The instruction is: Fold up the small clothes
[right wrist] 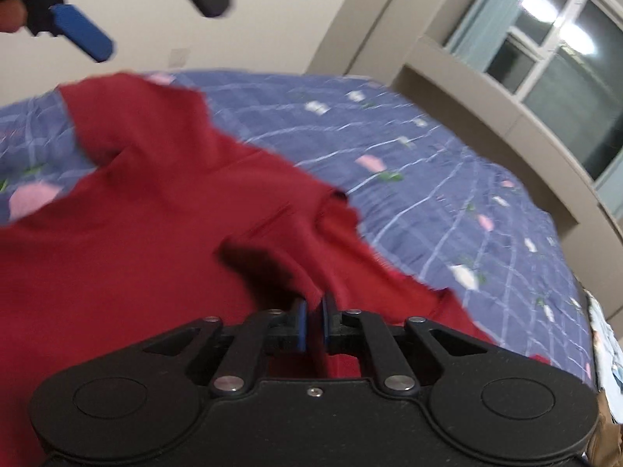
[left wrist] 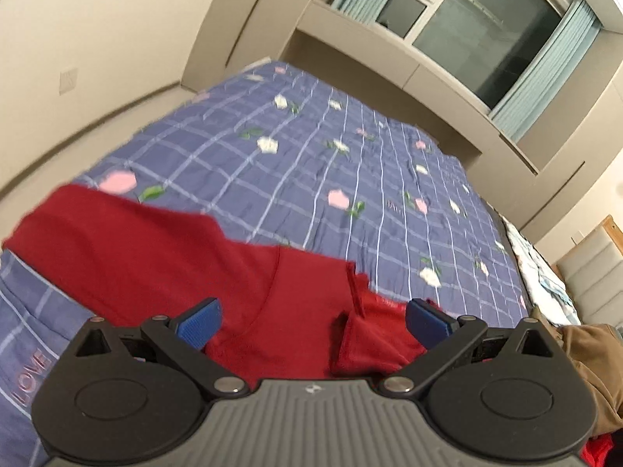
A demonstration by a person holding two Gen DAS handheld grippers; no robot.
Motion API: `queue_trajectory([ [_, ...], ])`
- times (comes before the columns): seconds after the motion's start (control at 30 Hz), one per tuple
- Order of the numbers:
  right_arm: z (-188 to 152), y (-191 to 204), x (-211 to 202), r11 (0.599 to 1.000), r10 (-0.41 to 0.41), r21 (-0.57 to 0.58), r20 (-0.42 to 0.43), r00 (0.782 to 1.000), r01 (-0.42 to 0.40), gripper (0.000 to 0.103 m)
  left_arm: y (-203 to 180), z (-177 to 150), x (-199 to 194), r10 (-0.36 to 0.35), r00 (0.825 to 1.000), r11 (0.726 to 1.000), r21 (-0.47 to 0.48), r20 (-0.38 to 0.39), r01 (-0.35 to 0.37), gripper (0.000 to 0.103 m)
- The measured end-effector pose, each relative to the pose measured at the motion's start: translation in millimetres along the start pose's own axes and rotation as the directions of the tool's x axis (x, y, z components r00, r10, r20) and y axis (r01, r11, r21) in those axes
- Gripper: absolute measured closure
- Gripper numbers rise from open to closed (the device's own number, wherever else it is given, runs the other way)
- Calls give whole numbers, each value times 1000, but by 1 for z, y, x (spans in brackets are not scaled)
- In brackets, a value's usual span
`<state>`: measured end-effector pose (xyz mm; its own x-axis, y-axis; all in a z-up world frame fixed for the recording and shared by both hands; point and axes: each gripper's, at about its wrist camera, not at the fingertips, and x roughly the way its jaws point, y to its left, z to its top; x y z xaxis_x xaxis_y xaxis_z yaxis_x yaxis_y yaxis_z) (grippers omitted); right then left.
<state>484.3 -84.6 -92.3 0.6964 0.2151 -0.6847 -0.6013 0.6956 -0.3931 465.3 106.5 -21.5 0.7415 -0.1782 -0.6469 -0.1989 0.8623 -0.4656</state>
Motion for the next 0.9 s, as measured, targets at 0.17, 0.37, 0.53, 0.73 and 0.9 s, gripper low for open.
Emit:
queue_trajectory([
  [0.17,-19,-3,-38,998,66,16,52,996,-67,33,1,-14,31,-45,994,999,-8,-97,45,1],
  [0.37,-67,-52,-83,950,-18,313,56,998,0,31,-18,-30,86,-25,971,999,22,-238,32,2],
  [0.53,-120,-93,-111,836,-110,542,3,994,91,30,-27,-36,118,-28,942,998,-63,-334,7,35],
  [0.73,-156,-137,-120,690,-158,713,-21,987,126,30,-40,-32,117,-41,962,998,-56,-271,26,101],
  [0.9,-159,-159,-112,633,-188,764,-8,982,127,30,-66,-18,64,-68,997,973,218,-20,71,102],
])
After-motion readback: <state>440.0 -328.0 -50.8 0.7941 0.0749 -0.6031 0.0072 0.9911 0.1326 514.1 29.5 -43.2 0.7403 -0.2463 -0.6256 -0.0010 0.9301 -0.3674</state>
